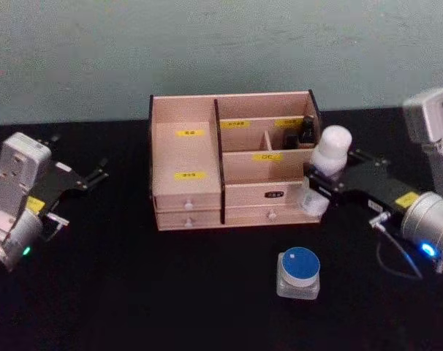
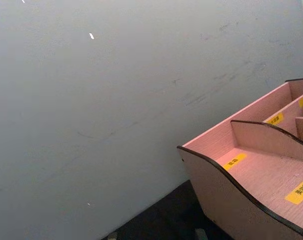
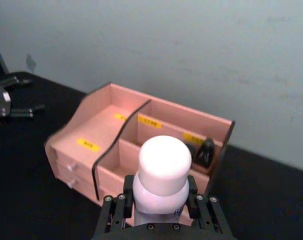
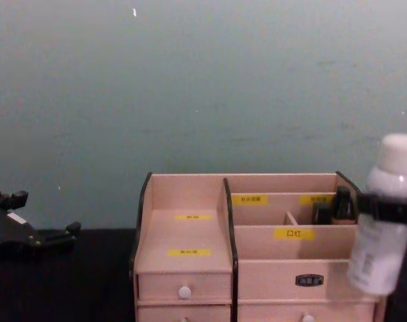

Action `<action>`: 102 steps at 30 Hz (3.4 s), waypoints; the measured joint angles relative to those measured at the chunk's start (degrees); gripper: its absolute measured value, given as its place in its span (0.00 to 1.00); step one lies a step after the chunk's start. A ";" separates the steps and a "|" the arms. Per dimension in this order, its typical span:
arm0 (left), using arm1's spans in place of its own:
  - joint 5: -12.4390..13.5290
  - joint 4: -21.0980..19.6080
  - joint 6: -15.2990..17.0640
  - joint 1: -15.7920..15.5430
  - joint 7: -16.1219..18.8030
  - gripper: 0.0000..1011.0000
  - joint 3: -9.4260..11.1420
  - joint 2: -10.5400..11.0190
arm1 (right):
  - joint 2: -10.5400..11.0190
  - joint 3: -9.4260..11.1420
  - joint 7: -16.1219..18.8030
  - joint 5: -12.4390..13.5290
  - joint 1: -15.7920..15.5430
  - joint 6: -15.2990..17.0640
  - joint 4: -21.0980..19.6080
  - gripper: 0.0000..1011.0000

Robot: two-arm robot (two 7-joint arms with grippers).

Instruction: Pick up the facial cleanser and watermelon frost from the table and place them into the tiered storage box.

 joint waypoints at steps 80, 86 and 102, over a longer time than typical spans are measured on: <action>0.00 0.00 0.00 0.00 0.00 0.99 0.00 0.00 | -15.13 -11.46 5.71 -8.06 30.09 -1.65 35.63 0.60; 0.00 0.00 0.00 0.00 0.00 0.99 0.00 0.00 | -15.59 -11.55 5.72 -8.65 30.26 -1.85 36.97 0.60; 0.01 0.00 0.00 0.00 0.00 0.99 0.00 0.00 | -15.73 -11.67 5.60 -9.24 30.32 -1.98 37.43 0.63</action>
